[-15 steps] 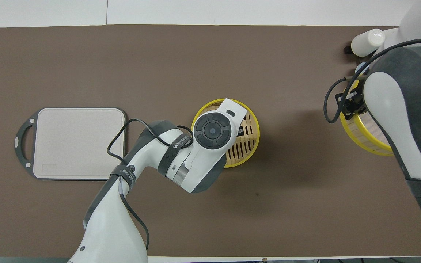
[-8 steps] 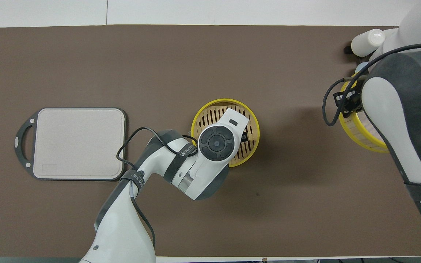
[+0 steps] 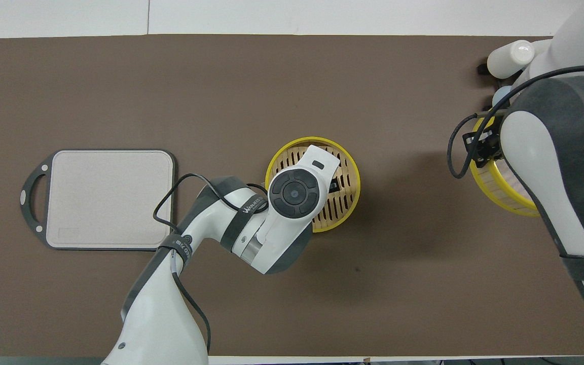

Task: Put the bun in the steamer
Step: 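Open the left gripper to drop the bun into the steamer, then retract the left gripper while the right gripper brings the lid back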

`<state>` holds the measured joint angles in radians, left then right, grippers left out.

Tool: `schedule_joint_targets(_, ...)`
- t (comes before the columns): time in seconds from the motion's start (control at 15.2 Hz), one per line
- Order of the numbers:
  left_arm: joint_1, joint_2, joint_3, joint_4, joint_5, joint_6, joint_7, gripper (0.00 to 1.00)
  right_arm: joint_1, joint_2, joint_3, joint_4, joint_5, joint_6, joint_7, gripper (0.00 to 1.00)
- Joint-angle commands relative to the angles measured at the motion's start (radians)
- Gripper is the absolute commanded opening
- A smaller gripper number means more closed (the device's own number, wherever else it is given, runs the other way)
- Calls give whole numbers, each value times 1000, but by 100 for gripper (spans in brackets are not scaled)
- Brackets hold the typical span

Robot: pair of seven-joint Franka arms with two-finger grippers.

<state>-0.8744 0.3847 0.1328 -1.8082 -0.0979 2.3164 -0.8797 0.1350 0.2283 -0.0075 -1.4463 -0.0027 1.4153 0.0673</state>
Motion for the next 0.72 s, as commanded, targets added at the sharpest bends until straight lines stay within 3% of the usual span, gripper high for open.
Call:
schedule_joint_targets(0.0,90,-179,2,-23,17,-211,112,100,-29,-47,9,-52,3,17,-49,0)
schedule_joint_targets(0.39,397,-417,4,-20,17,-508,399,100,-8,-49,21,-57,16,56,-135,0)
schedule_joint_targets(0.66,633,-440,4,52,35,-637,704,100,78,-49,23,-57,114,118,-103,0)
